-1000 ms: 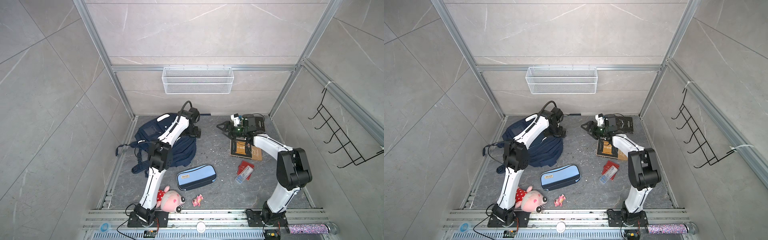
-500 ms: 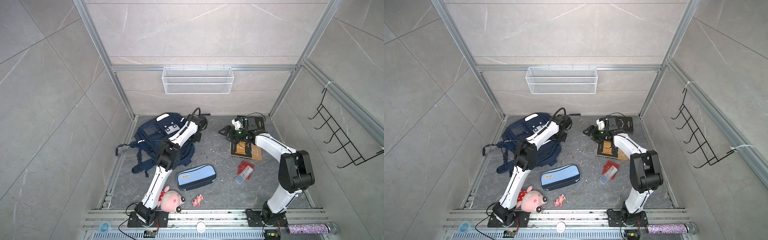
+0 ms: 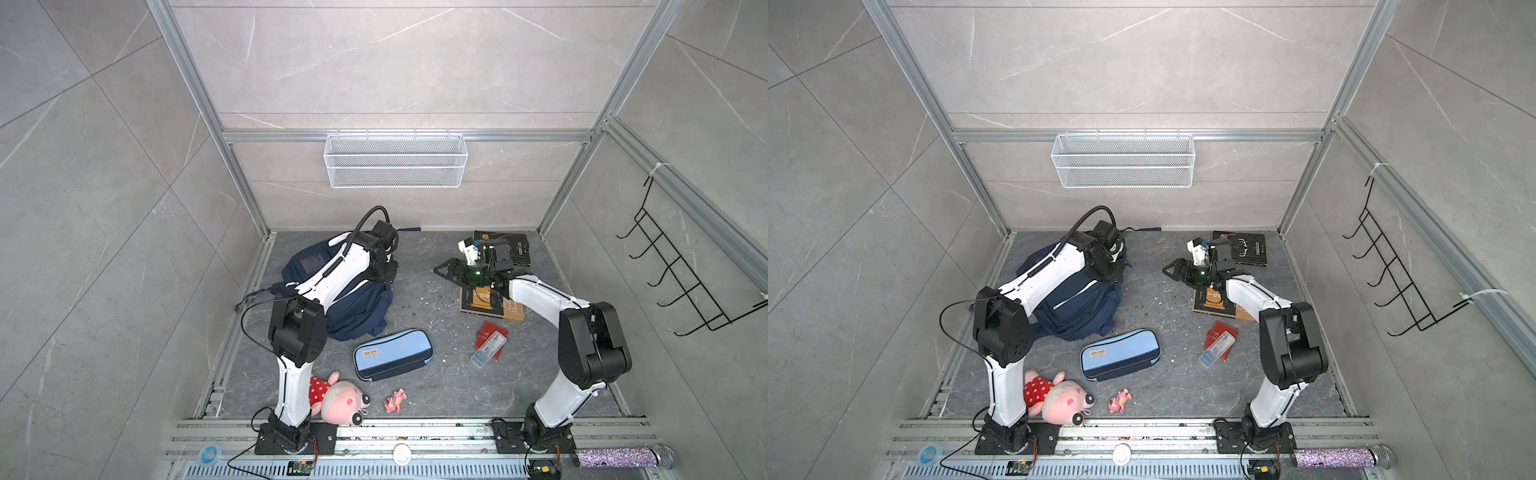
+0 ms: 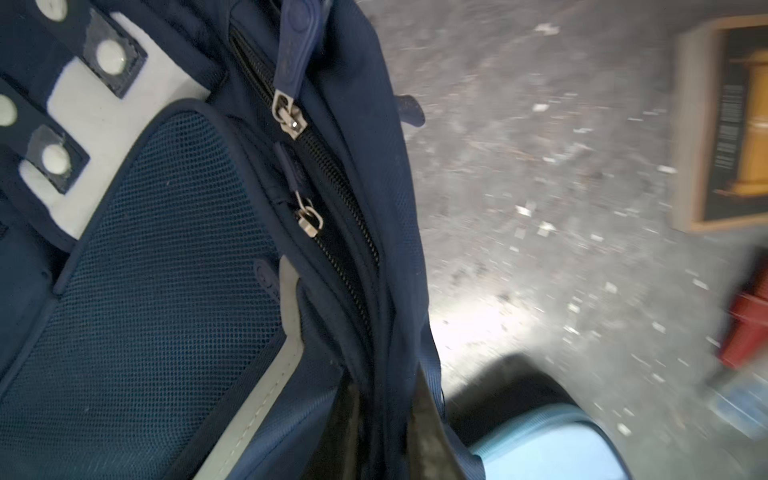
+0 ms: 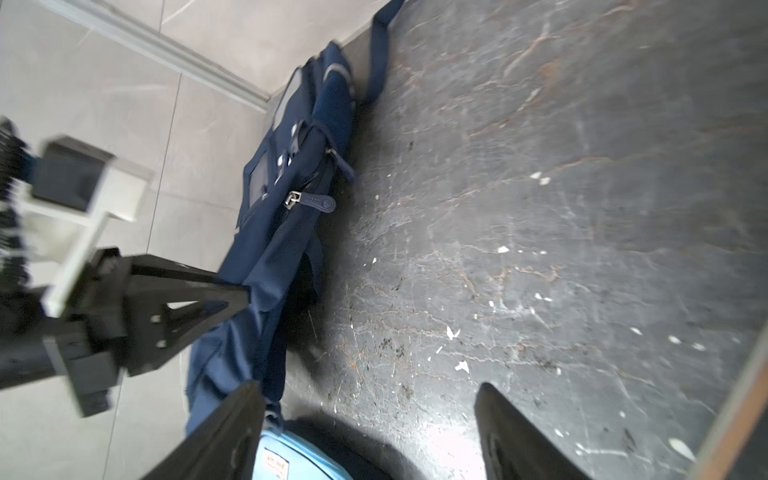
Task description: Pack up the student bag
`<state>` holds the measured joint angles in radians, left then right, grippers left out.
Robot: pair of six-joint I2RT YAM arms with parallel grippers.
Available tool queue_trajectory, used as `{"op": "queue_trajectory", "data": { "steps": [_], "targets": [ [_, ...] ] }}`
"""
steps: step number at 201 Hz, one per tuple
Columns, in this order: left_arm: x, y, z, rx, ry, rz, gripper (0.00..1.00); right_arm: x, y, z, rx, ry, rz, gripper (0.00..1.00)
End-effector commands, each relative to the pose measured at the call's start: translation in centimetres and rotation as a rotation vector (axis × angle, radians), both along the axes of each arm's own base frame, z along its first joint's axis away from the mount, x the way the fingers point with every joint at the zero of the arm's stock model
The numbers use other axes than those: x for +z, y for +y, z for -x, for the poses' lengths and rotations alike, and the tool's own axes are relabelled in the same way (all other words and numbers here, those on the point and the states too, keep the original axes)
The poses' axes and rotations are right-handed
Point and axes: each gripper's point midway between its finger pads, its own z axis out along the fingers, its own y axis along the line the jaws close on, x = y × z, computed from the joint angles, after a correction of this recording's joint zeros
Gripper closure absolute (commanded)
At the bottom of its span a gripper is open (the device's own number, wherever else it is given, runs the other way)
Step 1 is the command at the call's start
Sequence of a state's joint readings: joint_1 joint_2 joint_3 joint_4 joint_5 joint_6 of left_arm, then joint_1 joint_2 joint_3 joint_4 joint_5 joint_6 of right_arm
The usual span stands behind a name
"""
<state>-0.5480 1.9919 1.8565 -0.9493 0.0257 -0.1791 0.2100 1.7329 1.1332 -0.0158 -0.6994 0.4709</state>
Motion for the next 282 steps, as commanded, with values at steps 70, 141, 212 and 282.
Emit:
{"op": "queue_trajectory", "data": {
  "steps": [70,141,212,282],
  "targets": [
    [5.5,-5.1,1.3,-0.179,-0.056,0.259,1.0,1.4,5.3,-2.3,0.352,-0.191,-0.153,0.34],
    [4.7,-5.9,2.7,-0.229,-0.003,0.288,1.0,-1.4,8.0,-1.8,0.524,-0.084,-0.173,0.37],
    [4.8,-6.1,3.7,-0.26,0.032,0.307,1.0,-2.5,8.1,-2.5,0.532,-0.073,-0.16,0.31],
    [4.9,-6.2,4.4,-0.261,0.054,0.322,1.0,-2.7,8.1,-1.6,0.568,-0.063,-0.185,0.55]
  ]
}}
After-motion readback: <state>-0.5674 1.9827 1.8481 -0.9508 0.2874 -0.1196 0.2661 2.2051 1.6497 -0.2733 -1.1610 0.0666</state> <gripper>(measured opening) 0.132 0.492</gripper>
